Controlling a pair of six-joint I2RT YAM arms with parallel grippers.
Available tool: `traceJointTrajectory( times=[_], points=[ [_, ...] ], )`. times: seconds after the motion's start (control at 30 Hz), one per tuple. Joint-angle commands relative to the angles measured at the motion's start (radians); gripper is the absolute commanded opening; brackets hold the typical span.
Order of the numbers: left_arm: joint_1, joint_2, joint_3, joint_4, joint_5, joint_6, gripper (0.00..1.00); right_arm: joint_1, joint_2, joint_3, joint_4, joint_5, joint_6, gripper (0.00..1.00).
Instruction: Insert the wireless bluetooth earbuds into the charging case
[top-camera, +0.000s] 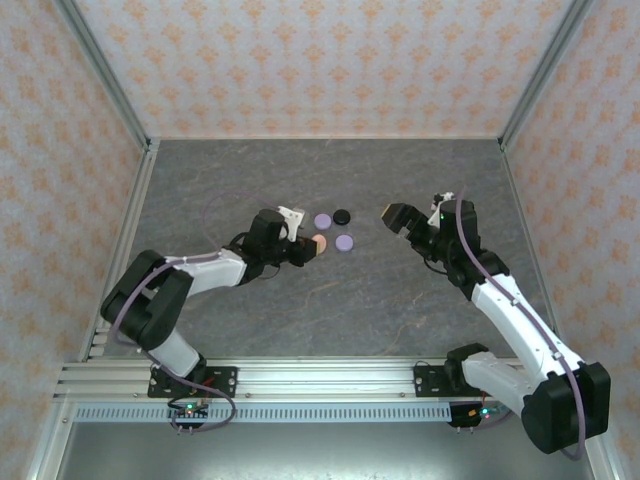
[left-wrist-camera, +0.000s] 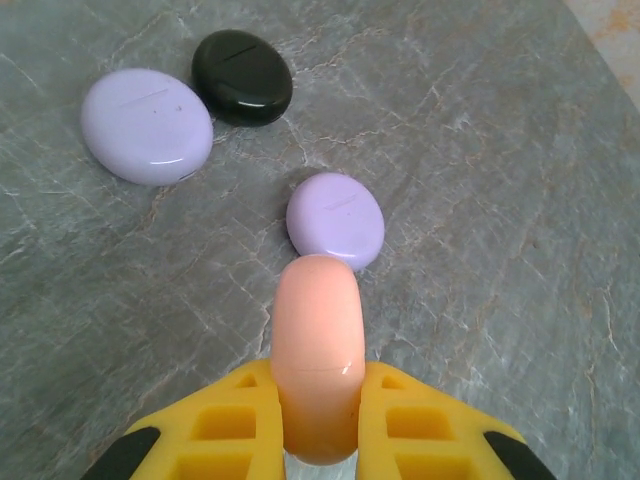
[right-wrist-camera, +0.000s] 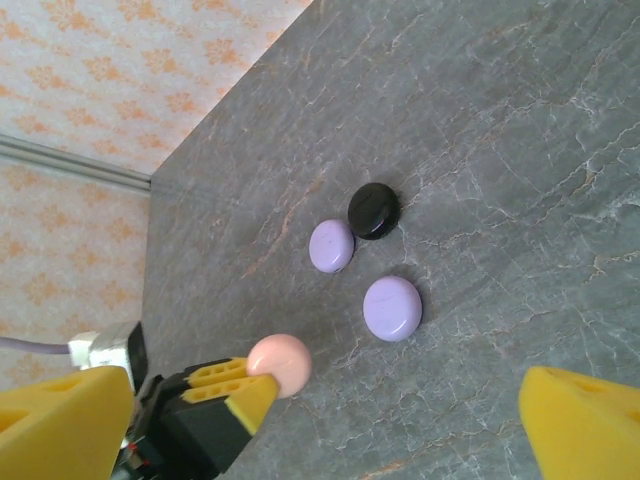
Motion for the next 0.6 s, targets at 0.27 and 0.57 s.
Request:
traceJointTrajectory(
  times=[0.27,0.57],
  points=[
    [0.001,0.144,0.111,0.027,-0.015,-0.152,0.03,-0.003,-0.007,0.015,0.001,0.003,-0.009,0.99],
    [0.002,0.215,0.137,0.028,-0.019,-0.183,0.28,-0.003,-0.01,0.03,-0.037,0.015,-0.033,0.99]
  ],
)
